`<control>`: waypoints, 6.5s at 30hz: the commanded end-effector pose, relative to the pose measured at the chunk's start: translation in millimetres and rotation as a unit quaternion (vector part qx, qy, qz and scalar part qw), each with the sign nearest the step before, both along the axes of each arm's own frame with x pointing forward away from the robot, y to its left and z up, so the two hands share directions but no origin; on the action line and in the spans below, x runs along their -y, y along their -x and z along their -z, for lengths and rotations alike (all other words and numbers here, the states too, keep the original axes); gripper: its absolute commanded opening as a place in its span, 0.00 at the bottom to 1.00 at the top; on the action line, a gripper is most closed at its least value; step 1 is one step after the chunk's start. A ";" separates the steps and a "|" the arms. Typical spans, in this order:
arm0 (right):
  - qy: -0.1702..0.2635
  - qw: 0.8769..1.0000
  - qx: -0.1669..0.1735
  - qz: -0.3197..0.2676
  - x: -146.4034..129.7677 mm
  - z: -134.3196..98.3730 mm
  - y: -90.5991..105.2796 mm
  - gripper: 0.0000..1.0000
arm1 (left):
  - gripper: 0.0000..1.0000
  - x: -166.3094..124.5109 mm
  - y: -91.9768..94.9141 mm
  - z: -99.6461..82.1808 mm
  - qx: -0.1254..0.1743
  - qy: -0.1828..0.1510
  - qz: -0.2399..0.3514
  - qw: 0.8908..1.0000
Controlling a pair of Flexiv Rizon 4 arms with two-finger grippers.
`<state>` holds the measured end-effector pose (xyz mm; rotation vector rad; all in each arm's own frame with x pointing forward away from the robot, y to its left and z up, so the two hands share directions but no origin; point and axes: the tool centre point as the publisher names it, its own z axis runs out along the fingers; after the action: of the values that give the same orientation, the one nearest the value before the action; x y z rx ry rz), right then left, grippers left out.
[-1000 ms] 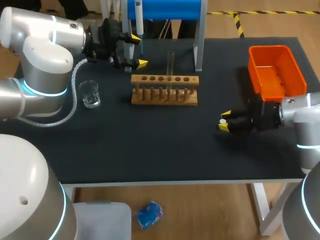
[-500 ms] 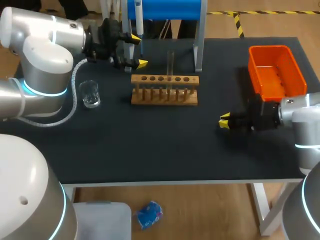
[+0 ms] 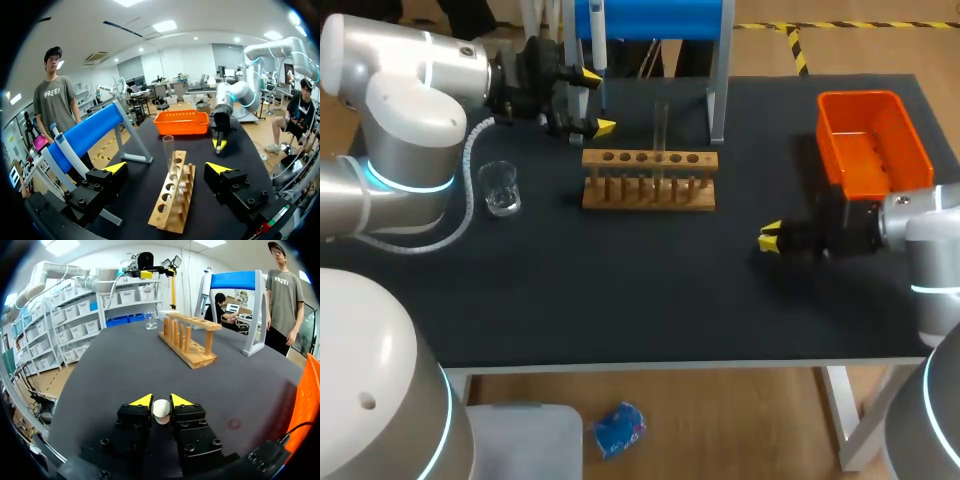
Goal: Invert the test tube, pick up the pipette, mount the tip to pipette, aspirate from beaker and dispense into the tube, eject the tip, return the pipette, and cap with the stopper.
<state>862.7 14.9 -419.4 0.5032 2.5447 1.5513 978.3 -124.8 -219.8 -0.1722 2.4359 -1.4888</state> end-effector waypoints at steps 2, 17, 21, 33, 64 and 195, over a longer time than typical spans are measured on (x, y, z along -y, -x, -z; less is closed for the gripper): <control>0.004 1.000 0.001 0.008 2.3 -24.9 3.5 0.00 | 1.00 0.2 -0.7 -0.4 -0.001 -0.001 0.001 1.000; -0.007 1.000 0.003 0.003 -23.0 -151.8 -1.4 0.00 | 1.00 0.2 -0.7 -0.4 -0.001 -0.001 0.001 1.000; -0.006 1.000 0.017 0.007 -26.1 -171.7 -0.3 0.00 | 1.00 0.2 -0.7 -0.4 -0.001 -0.001 0.001 1.000; -0.006 1.000 0.017 0.007 -26.1 -171.7 -0.3 0.00 | 1.00 0.2 -0.7 -0.4 -0.001 -0.001 0.001 1.000; -0.039 0.993 0.045 -0.099 -153.4 -239.1 -114.9 0.00 | 1.00 0.2 -0.7 -0.4 -0.001 -0.001 0.001 1.000; -0.213 0.960 0.008 -0.181 -190.9 -210.9 -148.8 0.00 | 1.00 0.2 -0.7 -0.4 -0.001 -0.001 0.001 1.000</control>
<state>1007.8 204.7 -203.3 0.0635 2.3839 2.2257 978.3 -124.9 -219.8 -0.1722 2.4359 -1.4888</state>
